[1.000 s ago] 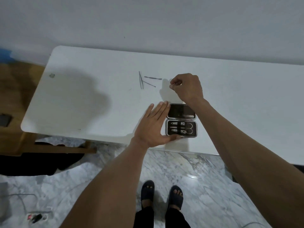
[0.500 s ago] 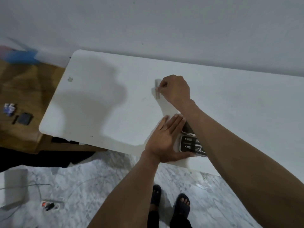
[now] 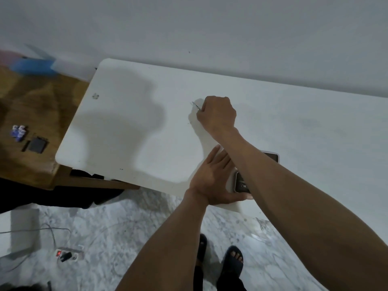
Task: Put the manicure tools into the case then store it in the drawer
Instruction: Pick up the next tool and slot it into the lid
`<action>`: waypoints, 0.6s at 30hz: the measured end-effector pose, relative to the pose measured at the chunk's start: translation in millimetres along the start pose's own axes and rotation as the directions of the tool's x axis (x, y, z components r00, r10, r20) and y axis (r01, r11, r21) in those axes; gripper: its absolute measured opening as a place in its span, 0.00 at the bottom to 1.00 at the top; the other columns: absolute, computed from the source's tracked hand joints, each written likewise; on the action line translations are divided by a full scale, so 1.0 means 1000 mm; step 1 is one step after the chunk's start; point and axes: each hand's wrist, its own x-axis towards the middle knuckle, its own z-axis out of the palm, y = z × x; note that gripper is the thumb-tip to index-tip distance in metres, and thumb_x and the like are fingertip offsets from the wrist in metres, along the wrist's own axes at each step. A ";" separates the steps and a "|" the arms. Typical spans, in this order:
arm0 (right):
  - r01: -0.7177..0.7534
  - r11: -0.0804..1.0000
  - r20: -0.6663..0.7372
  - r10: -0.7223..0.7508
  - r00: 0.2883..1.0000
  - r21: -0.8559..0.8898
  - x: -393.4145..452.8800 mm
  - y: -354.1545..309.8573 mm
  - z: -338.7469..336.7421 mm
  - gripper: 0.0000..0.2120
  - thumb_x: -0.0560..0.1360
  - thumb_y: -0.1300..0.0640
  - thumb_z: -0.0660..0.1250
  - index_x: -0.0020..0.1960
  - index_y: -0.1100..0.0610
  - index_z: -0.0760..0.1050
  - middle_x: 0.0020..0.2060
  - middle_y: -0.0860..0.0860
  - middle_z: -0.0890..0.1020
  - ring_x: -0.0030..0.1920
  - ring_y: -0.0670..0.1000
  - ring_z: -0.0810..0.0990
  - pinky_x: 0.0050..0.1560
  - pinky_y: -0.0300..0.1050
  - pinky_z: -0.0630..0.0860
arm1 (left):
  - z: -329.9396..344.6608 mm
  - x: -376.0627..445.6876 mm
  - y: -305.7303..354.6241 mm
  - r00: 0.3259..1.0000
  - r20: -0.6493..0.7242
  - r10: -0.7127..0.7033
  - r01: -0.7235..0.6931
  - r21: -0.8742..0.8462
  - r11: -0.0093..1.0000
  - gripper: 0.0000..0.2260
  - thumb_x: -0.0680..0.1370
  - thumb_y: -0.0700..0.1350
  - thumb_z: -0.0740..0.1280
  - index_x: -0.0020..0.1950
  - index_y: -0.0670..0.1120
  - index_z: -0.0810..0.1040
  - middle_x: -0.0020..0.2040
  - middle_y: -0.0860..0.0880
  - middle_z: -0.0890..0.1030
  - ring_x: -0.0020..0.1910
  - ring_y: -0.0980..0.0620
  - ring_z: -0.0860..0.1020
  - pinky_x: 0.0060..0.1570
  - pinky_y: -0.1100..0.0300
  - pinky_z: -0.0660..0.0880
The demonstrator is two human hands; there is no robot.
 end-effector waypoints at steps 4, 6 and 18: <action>0.035 0.999 -0.091 -0.033 0.995 0.027 -0.004 0.011 -0.017 0.08 0.75 0.53 0.63 0.49 0.54 0.79 0.45 0.51 0.81 0.54 0.55 0.74 0.38 0.45 0.69 | -0.002 0.001 0.000 0.996 0.077 -0.032 0.030 0.028 0.999 0.45 0.72 0.72 0.69 0.78 0.41 0.70 0.79 0.45 0.71 0.82 0.47 0.62 0.82 0.42 0.54; 0.047 0.998 -0.136 -0.041 0.990 0.041 -0.007 0.020 -0.027 0.08 0.76 0.51 0.64 0.48 0.53 0.79 0.45 0.50 0.81 0.54 0.55 0.74 0.37 0.45 0.70 | -0.003 0.001 0.000 0.991 0.125 -0.050 0.041 0.073 0.997 0.49 0.72 0.75 0.68 0.80 0.41 0.66 0.81 0.45 0.67 0.84 0.49 0.57 0.83 0.44 0.51; -0.011 0.965 -0.143 0.050 0.988 0.261 -0.066 0.086 -0.064 0.05 0.74 0.52 0.69 0.44 0.53 0.80 0.39 0.48 0.84 0.41 0.50 0.82 0.44 0.48 0.81 | -0.008 0.001 -0.001 0.986 0.159 -0.042 0.014 0.175 0.984 0.56 0.71 0.81 0.55 0.84 0.40 0.54 0.85 0.45 0.57 0.85 0.49 0.54 0.83 0.44 0.51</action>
